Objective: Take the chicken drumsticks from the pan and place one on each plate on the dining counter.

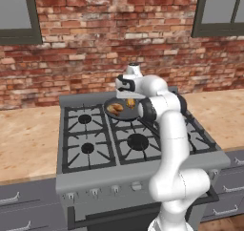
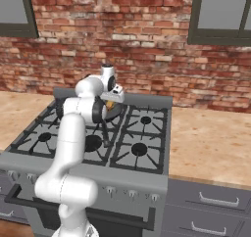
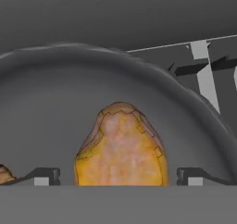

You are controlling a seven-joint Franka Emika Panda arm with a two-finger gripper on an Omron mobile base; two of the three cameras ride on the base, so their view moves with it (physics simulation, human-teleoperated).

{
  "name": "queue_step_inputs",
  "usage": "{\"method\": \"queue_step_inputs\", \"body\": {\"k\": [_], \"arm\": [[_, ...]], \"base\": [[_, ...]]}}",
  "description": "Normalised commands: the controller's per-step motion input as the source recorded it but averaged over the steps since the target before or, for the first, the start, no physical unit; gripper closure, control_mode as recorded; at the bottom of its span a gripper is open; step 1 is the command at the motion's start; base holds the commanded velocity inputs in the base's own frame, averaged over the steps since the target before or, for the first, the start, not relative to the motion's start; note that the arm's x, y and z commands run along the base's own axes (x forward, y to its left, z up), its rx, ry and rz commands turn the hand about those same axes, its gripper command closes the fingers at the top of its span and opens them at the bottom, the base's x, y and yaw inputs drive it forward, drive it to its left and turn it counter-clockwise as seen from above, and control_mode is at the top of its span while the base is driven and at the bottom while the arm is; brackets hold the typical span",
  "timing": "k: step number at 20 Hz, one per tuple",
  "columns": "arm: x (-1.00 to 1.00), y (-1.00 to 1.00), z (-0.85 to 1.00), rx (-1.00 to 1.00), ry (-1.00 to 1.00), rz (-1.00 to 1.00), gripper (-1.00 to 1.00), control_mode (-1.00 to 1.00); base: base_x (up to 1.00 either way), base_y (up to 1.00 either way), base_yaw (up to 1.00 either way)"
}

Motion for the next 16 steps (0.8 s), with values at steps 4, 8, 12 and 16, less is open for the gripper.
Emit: {"method": "queue_step_inputs", "body": {"k": [4, 8, 12, 16], "arm": [[0.03, 0.00, -0.14, 0.00, 0.00, 0.00, -1.00, -1.00], [-0.01, 0.00, -0.12, 0.00, 0.00, 0.00, -1.00, -1.00], [0.00, 0.00, -0.09, 0.00, 0.02, 0.00, 1.00, -1.00], [0.00, 0.00, 0.00, 0.00, 0.10, 0.00, 1.00, -1.00]], "base": [[0.00, 0.00, 0.00], [0.00, 0.00, 0.00], [0.00, 0.00, 0.00], [0.00, 0.00, 0.00]]}}
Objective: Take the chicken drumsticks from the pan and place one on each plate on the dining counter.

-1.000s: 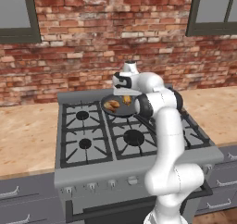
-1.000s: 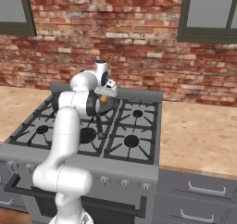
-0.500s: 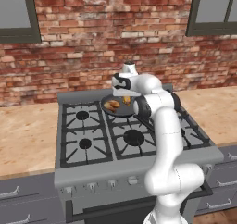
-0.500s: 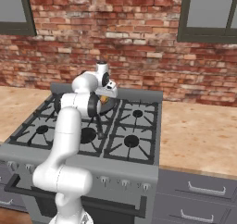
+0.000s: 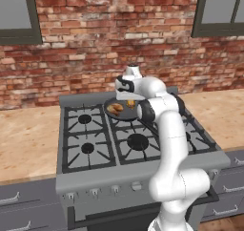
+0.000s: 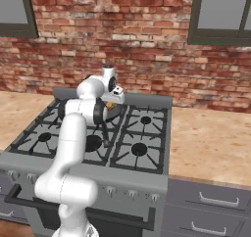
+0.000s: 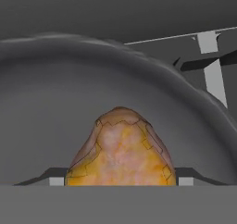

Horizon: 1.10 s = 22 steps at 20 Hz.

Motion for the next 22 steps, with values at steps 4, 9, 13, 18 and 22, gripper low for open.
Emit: {"method": "queue_step_inputs", "body": {"k": [4, 9, 13, 18, 22], "arm": [[0.00, 0.00, 0.05, 0.00, 0.13, 0.00, 1.00, -1.00], [-0.16, 0.00, 0.54, 0.02, 0.06, 0.01, 1.00, -1.00], [-0.48, 0.00, 0.78, 0.01, 0.00, 0.01, 1.00, -1.00], [-0.81, 0.00, 0.53, 0.00, 0.00, 0.00, 1.00, -1.00], [-1.00, 0.00, 0.17, 0.00, -0.02, 0.00, 1.00, -1.00]], "base": [[0.00, 0.00, 0.00], [0.00, 0.00, 0.00], [0.00, 0.00, 0.00], [0.00, 0.00, 0.00], [0.00, 0.00, 0.00]]}}
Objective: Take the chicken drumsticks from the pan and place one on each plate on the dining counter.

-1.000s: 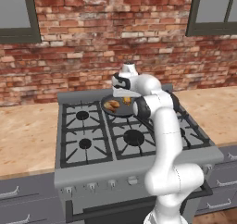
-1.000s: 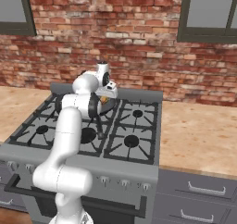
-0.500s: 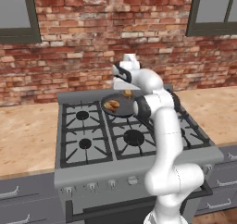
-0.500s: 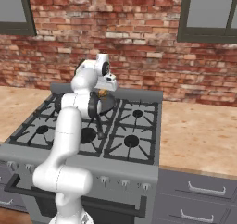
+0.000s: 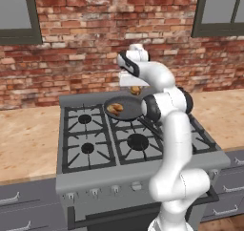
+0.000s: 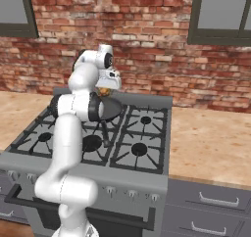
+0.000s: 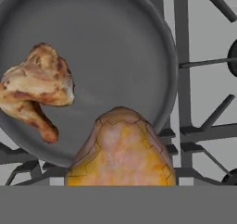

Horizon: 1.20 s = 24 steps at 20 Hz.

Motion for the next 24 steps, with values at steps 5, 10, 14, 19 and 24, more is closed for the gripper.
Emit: {"method": "queue_step_inputs", "body": {"k": [5, 10, 14, 19, 24], "arm": [[-1.00, 0.00, 0.01, 0.00, -0.09, 0.00, 1.00, -1.00], [-0.96, 0.00, 0.05, 0.00, -0.13, 0.00, 1.00, -1.00], [-0.83, 0.00, 0.16, 0.00, -0.07, 0.00, 1.00, -1.00], [-0.62, 0.00, 0.40, 0.00, 0.03, 0.00, 1.00, -1.00], [-0.55, 0.00, 0.41, 0.02, 0.14, 0.00, 1.00, -1.00]], "base": [[0.00, 0.00, 0.00], [0.00, 0.00, 0.00], [0.00, 0.00, 0.00], [0.00, 0.00, 0.00], [0.00, 0.00, 0.00]]}}
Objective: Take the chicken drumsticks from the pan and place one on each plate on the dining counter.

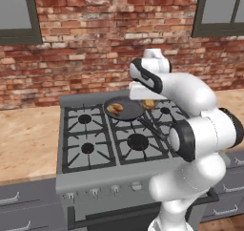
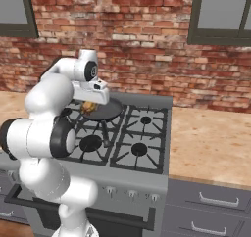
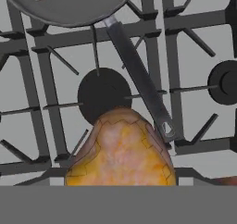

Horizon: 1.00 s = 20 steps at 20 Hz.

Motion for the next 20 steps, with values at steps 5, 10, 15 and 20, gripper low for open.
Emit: {"method": "queue_step_inputs", "body": {"k": [5, 10, 15, 20], "arm": [[-0.43, 0.00, 0.13, 0.00, 0.12, 0.00, 1.00, -1.00], [-0.15, 0.00, 0.00, 0.00, 0.00, 0.00, 1.00, -1.00], [0.00, 0.00, 0.00, 0.00, 0.00, 0.00, 1.00, -1.00], [-0.01, 0.00, 0.00, 0.00, 0.00, 0.00, 1.00, -1.00]], "base": [[0.00, 0.00, 0.00], [0.00, 0.00, 0.00], [0.00, 0.00, 0.00], [0.00, 0.00, 0.00]]}}
